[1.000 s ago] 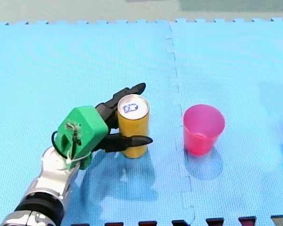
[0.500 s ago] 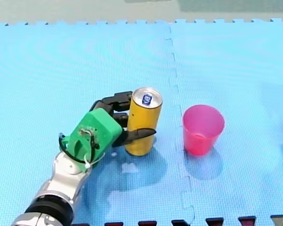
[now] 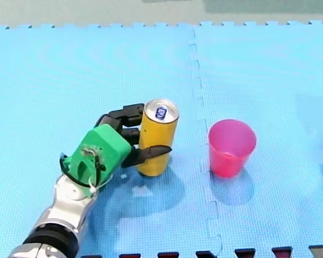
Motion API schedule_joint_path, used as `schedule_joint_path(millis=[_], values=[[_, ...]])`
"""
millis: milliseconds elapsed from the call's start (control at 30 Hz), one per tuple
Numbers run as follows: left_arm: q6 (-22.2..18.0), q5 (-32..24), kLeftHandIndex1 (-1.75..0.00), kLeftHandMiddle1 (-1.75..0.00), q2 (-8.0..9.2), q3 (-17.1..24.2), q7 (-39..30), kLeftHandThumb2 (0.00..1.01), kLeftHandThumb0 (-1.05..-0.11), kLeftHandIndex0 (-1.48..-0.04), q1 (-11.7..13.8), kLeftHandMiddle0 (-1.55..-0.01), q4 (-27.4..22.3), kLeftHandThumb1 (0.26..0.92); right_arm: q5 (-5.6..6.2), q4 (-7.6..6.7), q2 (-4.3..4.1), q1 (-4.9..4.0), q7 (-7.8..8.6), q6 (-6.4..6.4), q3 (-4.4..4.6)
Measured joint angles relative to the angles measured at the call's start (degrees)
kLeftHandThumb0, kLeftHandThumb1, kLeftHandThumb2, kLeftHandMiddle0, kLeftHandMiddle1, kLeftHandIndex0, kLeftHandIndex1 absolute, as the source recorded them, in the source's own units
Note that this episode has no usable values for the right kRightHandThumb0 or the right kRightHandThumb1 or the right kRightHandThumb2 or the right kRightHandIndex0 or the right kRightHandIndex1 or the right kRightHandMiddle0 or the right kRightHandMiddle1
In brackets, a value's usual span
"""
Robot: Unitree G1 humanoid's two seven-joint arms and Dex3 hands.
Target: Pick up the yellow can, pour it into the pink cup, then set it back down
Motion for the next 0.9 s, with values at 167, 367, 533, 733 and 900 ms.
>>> schedule_joint_path(millis=[167, 367, 533, 733, 900], values=[[-0.4, -5.3, 0.00, -0.03, -1.31, 3.6, -3.2, 0.00, -0.393, -1.25, -0.2, -1.40, -1.9, 0.770, -0.01, 0.00, 0.13, 0.00, -0.11, 0.00, 0.12], [-0.4, -6.6, 0.00, -0.02, -2.08, 4.9, -1.7, 0.00, -0.396, -1.25, -0.9, -1.40, -5.1, 0.770, -0.06, 0.00, 0.25, 0.00, -0.29, 0.00, 0.30], [-0.7, -4.2, 0.00, -0.01, -2.67, 4.0, 2.6, 0.00, -0.392, -1.24, -1.5, -1.41, -7.8, 0.769, -0.06, 0.02, 0.49, 0.00, -0.21, 0.00, 0.32], [-0.8, -0.8, 0.00, -0.01, -2.87, 2.3, 6.4, 0.00, -0.366, -1.24, -1.6, -1.41, -9.1, 0.761, 0.38, 0.04, 0.71, -0.02, 0.49, 0.28, 0.00], [-2.9, 4.6, 0.00, -0.01, -1.75, 0.1, 12.3, 0.00, -0.361, -1.24, -2.1, -1.41, -8.2, 0.758, 1.32, 0.05, 0.91, -0.09, 1.13, 0.77, -0.73]])
